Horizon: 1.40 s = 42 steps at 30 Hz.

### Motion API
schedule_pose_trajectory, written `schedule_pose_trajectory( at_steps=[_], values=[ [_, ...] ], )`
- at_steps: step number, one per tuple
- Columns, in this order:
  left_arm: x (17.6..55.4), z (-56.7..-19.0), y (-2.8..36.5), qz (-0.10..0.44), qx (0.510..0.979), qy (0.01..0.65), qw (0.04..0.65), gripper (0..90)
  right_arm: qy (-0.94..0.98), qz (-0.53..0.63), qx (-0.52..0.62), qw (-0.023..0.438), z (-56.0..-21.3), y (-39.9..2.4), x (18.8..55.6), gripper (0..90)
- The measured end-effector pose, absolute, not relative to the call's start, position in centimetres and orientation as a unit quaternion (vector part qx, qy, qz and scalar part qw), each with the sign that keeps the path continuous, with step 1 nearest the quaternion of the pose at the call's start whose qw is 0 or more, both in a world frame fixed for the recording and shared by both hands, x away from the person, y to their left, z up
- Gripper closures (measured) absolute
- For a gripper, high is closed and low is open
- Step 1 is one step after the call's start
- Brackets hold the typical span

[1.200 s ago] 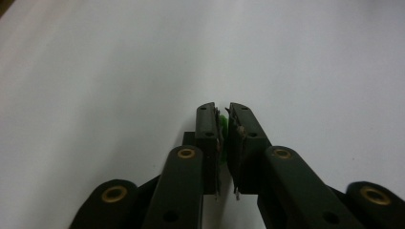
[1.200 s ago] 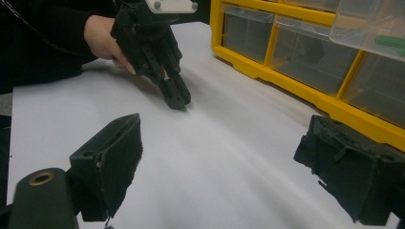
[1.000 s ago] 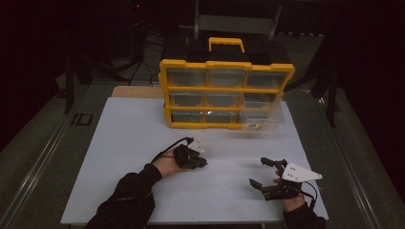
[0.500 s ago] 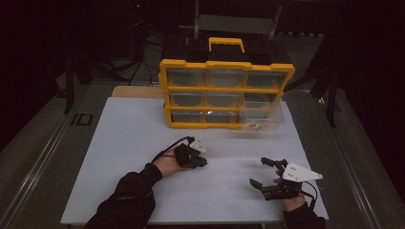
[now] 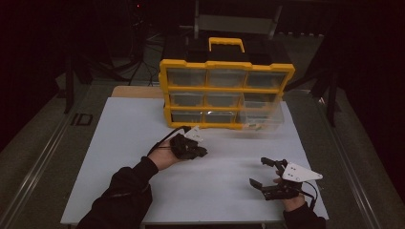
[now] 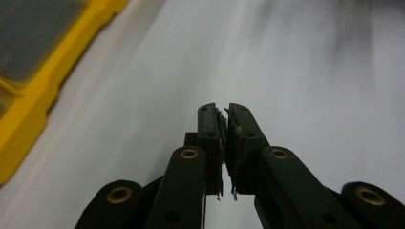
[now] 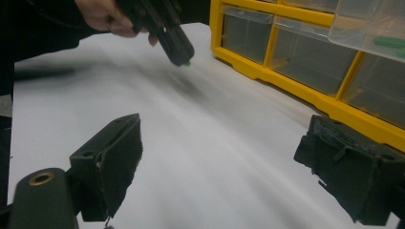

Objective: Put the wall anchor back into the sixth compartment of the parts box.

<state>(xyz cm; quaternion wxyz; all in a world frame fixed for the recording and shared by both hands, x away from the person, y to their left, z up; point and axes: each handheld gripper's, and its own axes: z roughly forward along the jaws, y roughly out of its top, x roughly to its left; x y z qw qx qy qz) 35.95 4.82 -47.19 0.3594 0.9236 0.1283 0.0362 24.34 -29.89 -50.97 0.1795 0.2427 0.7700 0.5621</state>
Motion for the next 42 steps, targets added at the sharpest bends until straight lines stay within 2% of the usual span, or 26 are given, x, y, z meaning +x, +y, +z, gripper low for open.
schedule_pose_trajectory(
  at_steps=[23,42],
  values=[
    [36.5,-41.5,5.0,0.040,0.902,0.133,0.409,83.6,0.770,0.562,0.242,0.180,-50.9,-29.9,24.3,12.7],
    [37.5,-36.4,4.6,0.063,0.884,0.137,0.442,83.5,0.770,0.562,0.243,0.180,-50.9,-29.9,24.3,12.7]
  ],
)
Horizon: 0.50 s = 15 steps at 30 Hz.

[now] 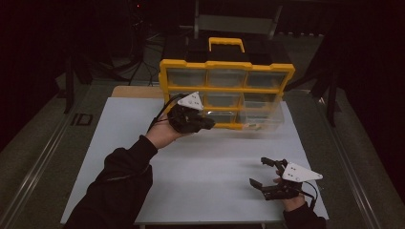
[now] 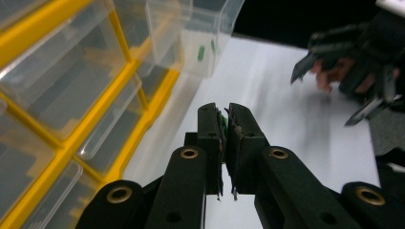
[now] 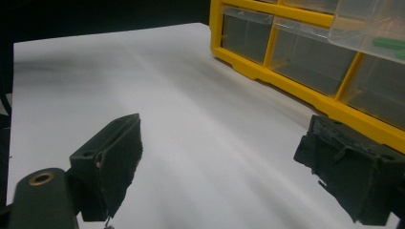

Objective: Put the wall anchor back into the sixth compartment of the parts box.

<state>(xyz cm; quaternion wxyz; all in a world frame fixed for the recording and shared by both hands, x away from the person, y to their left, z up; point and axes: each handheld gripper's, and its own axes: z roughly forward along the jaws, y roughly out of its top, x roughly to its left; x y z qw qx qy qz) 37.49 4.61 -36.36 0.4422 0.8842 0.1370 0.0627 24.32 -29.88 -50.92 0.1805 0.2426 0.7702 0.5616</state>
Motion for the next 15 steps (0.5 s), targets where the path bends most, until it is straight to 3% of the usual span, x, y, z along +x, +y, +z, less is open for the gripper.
schedule_pose_trajectory(
  at_steps=[15],
  values=[
    [38.4,-33.7,4.3,0.067,0.861,0.152,0.481,83.6,0.770,0.562,0.243,0.181,-50.9,-29.9,24.3,12.7]
  ],
)
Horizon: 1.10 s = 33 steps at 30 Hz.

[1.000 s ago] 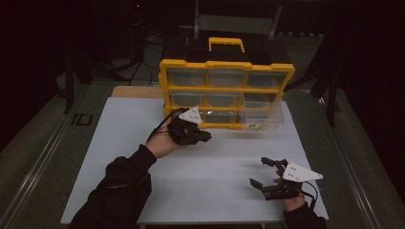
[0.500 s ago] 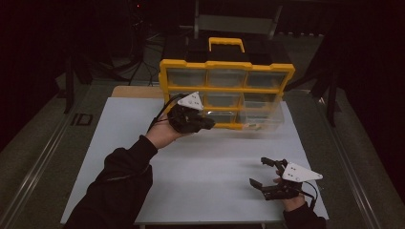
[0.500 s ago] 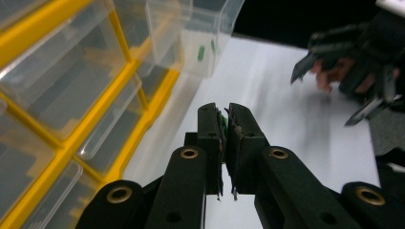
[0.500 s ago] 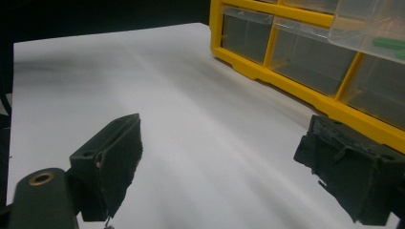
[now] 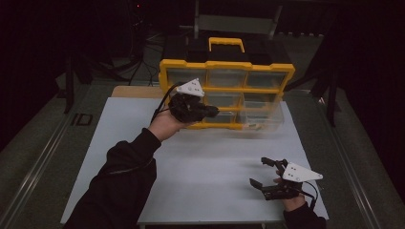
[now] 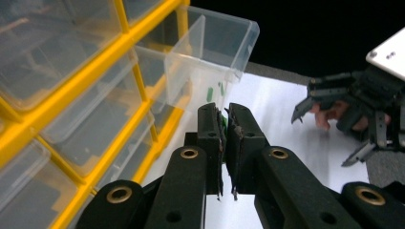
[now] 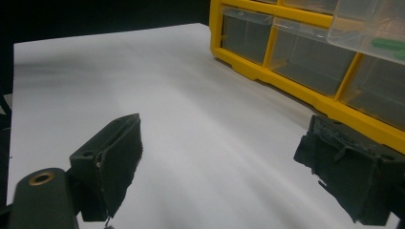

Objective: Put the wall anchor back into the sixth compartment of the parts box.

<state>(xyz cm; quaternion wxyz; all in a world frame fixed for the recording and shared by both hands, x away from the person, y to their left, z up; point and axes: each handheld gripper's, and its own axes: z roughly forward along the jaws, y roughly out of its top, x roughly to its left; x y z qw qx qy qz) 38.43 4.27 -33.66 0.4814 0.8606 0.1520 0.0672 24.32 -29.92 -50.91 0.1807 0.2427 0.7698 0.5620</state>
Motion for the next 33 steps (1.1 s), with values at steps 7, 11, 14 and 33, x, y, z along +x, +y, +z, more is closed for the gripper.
schedule_pose_trajectory(
  at_steps=[7,11,14,33],
  values=[
    [38.8,-32.5,3.8,0.068,0.854,0.154,0.492,83.6,0.770,0.562,0.242,0.181,-50.9,-29.9,24.3,12.7],
    [39.0,-31.8,3.2,0.071,0.853,0.154,0.493,83.6,0.770,0.562,0.242,0.180,-50.9,-29.9,24.3,12.7],
    [39.0,-31.3,2.6,0.076,0.852,0.155,0.494,83.6,0.770,0.562,0.242,0.180,-50.9,-29.9,24.3,12.7],
    [39.7,-30.1,-1.5,0.069,0.843,0.171,0.505,83.6,0.770,0.563,0.241,0.180,-50.9,-29.9,24.3,12.7]
  ],
)
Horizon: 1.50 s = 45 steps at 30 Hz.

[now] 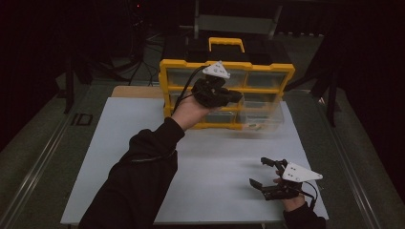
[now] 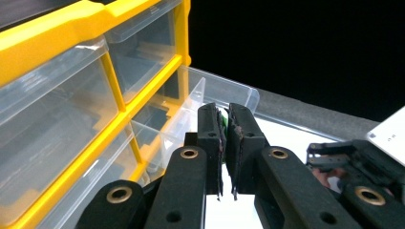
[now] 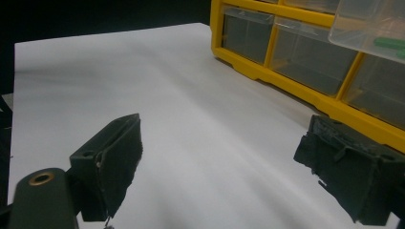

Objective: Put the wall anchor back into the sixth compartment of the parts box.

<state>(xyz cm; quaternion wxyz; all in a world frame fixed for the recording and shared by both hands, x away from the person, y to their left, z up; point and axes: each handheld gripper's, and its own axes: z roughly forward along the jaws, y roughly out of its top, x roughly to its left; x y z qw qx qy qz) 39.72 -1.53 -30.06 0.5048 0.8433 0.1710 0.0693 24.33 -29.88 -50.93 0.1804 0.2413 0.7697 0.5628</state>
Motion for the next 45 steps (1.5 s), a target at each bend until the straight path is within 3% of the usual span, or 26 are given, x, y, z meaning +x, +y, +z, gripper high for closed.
schedule_pose_trajectory(
  at_steps=[18,45],
  values=[
    [40.4,-31.2,-6.0,0.070,0.841,0.207,0.494,83.5,0.770,0.563,0.242,0.181,-51.0,-30.0,24.4,12.7],
    [42.0,-34.2,-9.7,0.060,0.833,0.258,0.485,83.4,0.769,0.564,0.242,0.179,-50.9,-30.1,24.2,12.7]
  ],
)
